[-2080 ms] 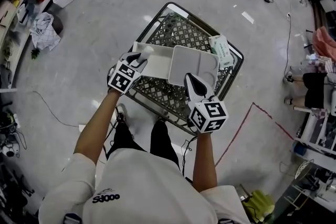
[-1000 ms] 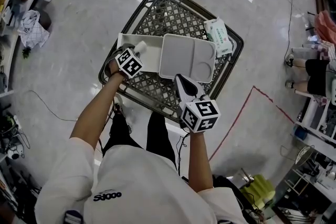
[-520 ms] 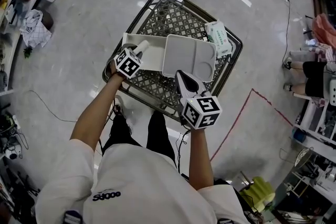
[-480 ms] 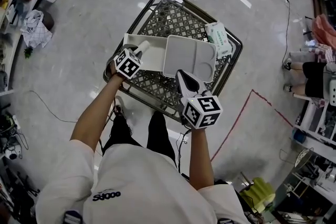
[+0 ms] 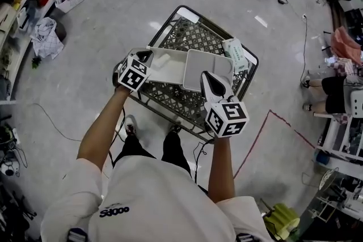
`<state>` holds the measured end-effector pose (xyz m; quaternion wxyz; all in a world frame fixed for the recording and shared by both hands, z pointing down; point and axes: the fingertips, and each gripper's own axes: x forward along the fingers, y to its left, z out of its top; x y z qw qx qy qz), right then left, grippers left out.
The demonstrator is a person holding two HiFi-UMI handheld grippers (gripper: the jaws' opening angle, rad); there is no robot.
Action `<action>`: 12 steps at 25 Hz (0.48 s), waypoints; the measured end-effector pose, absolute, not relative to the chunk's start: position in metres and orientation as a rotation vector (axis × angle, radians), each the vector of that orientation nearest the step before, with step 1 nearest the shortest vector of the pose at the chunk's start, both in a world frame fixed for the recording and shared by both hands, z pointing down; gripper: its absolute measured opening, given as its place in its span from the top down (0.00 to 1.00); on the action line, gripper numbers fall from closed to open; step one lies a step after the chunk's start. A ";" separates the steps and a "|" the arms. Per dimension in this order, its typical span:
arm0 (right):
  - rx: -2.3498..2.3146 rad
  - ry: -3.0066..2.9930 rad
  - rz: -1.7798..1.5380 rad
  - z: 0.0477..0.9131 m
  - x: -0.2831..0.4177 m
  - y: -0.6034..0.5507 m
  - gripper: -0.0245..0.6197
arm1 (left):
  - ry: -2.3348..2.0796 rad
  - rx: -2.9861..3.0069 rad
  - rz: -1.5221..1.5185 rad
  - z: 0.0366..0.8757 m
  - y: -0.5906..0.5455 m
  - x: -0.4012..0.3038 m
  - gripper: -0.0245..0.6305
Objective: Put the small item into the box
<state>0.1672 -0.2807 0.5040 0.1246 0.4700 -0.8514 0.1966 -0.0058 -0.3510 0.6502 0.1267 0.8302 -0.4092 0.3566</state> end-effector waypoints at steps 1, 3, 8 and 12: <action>1.375 -2.486 0.546 0.496 0.167 -0.282 0.95 | -1.204 2.443 1.001 0.636 -0.352 -0.006 0.95; 1.385 -2.492 0.490 0.482 0.165 -0.283 0.95 | -1.225 2.499 0.930 0.609 -0.351 -0.008 0.95; 1.395 -2.514 0.365 0.448 0.152 -0.284 0.95 | -1.278 2.574 0.779 0.550 -0.342 -0.021 0.95; 1.405 -2.526 0.272 0.423 0.144 -0.283 0.95 | -1.331 2.631 0.666 0.505 -0.335 -0.033 0.95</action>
